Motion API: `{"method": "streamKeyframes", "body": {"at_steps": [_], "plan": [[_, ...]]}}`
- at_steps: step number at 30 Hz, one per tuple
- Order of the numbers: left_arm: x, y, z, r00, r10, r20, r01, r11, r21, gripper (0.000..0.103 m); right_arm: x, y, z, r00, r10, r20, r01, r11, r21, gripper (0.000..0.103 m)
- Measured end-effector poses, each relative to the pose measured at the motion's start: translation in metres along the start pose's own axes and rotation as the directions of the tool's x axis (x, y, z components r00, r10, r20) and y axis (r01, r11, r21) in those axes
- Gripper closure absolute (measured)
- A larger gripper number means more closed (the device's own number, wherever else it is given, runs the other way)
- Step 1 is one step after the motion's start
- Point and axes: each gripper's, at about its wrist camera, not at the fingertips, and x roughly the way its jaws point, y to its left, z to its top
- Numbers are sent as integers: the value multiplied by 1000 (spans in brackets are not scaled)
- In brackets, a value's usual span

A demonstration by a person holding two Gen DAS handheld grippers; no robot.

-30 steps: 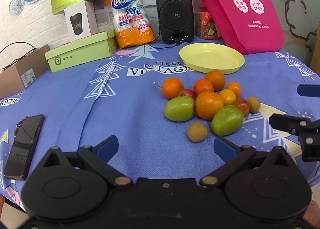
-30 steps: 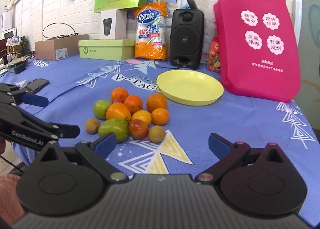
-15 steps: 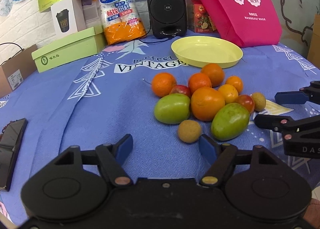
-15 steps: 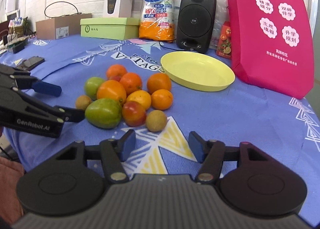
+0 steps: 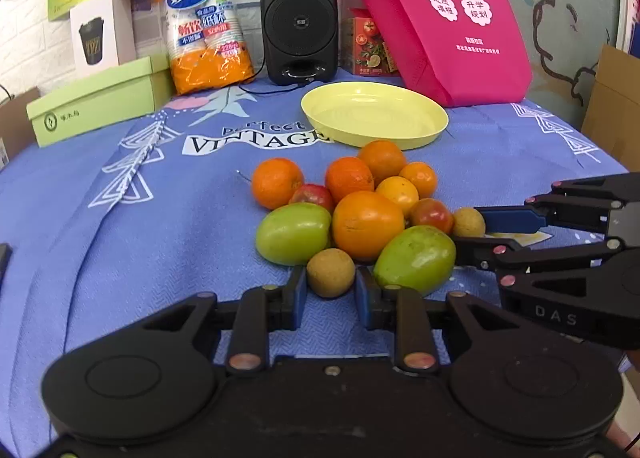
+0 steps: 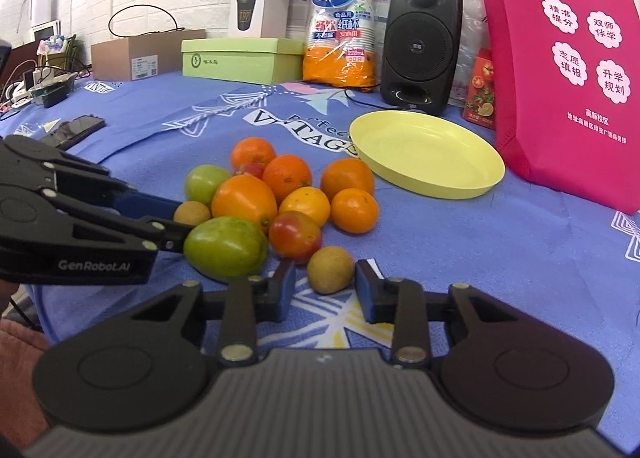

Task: Organize fruits
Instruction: 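Close the left tool on a brown kiwi while the right tool grasps another kiwi, then carry both kiwis onto the yellow plate and open both tools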

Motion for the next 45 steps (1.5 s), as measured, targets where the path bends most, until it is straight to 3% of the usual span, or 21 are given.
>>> {"method": "streamKeyframes", "body": {"at_steps": [2, 12, 19, 27, 36, 38, 39, 40, 42, 45], "plan": [[-1, 0, 0, 1000, 2, -1, -2, 1000, 6, 78, -1, 0, 0, 1000, 3, 4, -3, 1000, 3, 78], [-18, 1, 3, 1000, 2, 12, -3, 1000, 16, 78, -17, -6, 1, 1000, 21, 14, -22, 999, 31, 78], [-18, 0, 37, 998, -47, 51, 45, 998, 35, 78, -23, -18, 17, 998, -20, 52, 18, 1000, 23, 78], [47, -6, 110, 998, -46, 36, 42, 994, 97, 78, 5, -50, 60, 993, -62, 99, 60, 998, 29, 78], [152, -1, 151, 993, -53, -105, 62, 994, 88, 77, 74, -104, 92, 997, -72, 31, 68, 992, 108, 78], [165, -1, 155, 991, -47, -125, 58, 995, 85, 62, 87, -109, 90, 997, -74, 8, 73, 991, 114, 78], [167, 2, 154, 991, -26, -128, 36, 997, 74, 41, 91, -111, 89, 997, -73, 0, 73, 990, 120, 76], [164, 4, 154, 993, -14, -113, 21, 998, 65, 28, 93, -112, 87, 997, -77, 0, 77, 989, 125, 74], [152, 9, 153, 997, -25, -76, 29, 998, 55, 25, 88, -112, 84, 996, -93, 12, 91, 988, 122, 66], [121, 15, 146, 1000, 13, -23, -11, 998, 66, 25, 69, -110, 78, 994, -98, 41, 92, 987, 130, 65]]}}
